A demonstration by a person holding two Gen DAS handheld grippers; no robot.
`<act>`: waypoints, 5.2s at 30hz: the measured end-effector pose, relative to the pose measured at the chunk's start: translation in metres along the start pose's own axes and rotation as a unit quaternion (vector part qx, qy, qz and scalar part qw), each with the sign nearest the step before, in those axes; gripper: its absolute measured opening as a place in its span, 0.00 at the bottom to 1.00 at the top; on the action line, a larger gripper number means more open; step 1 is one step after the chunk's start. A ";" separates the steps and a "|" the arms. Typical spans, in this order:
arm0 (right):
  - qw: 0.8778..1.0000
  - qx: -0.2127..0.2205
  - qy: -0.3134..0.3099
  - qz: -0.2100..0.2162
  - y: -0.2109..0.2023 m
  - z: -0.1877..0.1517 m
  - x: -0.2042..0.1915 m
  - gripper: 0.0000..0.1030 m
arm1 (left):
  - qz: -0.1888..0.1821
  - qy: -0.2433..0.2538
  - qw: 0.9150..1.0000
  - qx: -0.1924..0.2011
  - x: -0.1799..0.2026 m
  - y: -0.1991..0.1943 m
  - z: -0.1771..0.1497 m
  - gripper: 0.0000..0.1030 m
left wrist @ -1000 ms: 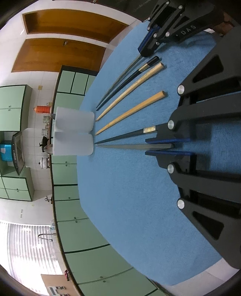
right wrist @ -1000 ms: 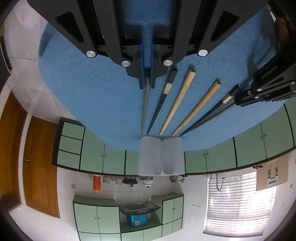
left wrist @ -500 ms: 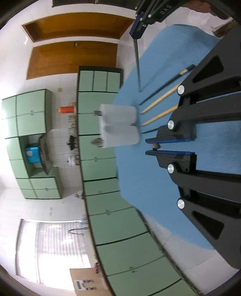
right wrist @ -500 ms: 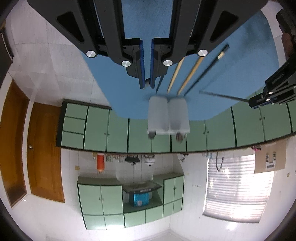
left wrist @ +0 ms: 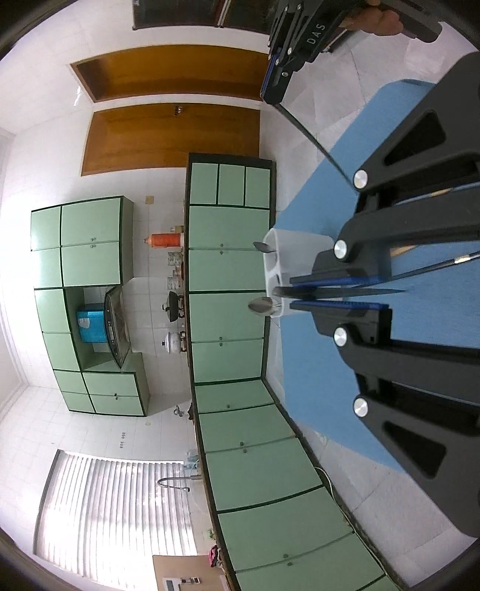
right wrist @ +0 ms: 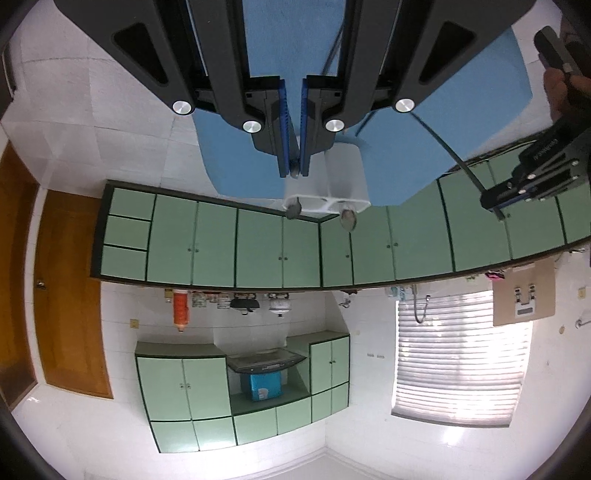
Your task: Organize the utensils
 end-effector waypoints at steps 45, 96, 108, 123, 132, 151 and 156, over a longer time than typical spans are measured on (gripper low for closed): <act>0.997 0.058 0.016 0.050 0.176 0.147 -0.008 0.05 | -0.011 -0.031 0.993 0.111 0.000 0.176 0.125 0.06; 0.998 0.002 0.063 -0.018 0.149 0.028 0.036 0.87 | -0.002 -0.063 0.998 0.014 -0.042 0.149 0.021 0.91; 0.996 -0.045 0.061 -0.041 0.084 -0.051 0.017 0.92 | 0.000 -0.065 0.996 -0.054 -0.034 0.079 -0.052 0.93; 0.994 -0.080 0.026 -0.068 0.016 -0.142 -0.015 0.91 | 0.010 -0.027 0.993 -0.114 -0.017 0.005 -0.132 0.93; 0.993 -0.090 0.008 -0.073 0.003 -0.170 -0.024 0.75 | 0.018 -0.036 0.991 -0.128 -0.014 -0.010 -0.154 0.93; 0.993 -0.104 -0.007 -0.061 -0.001 -0.194 -0.043 0.40 | 0.023 -0.038 0.990 -0.134 -0.012 -0.014 -0.162 0.93; 0.993 -0.102 -0.017 -0.057 -0.002 -0.194 -0.049 0.28 | 0.021 -0.036 0.990 -0.135 -0.008 -0.013 -0.163 0.93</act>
Point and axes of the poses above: each gripper's, at about its wrist camera, not at the fingertips, and y roughly the way its jaws point, x to its right, z to its top, the point moved 8 cm from there along y, roughly the way its jaws point, and after that the axes turned 11 degrees about x, right-handed, at the moved point
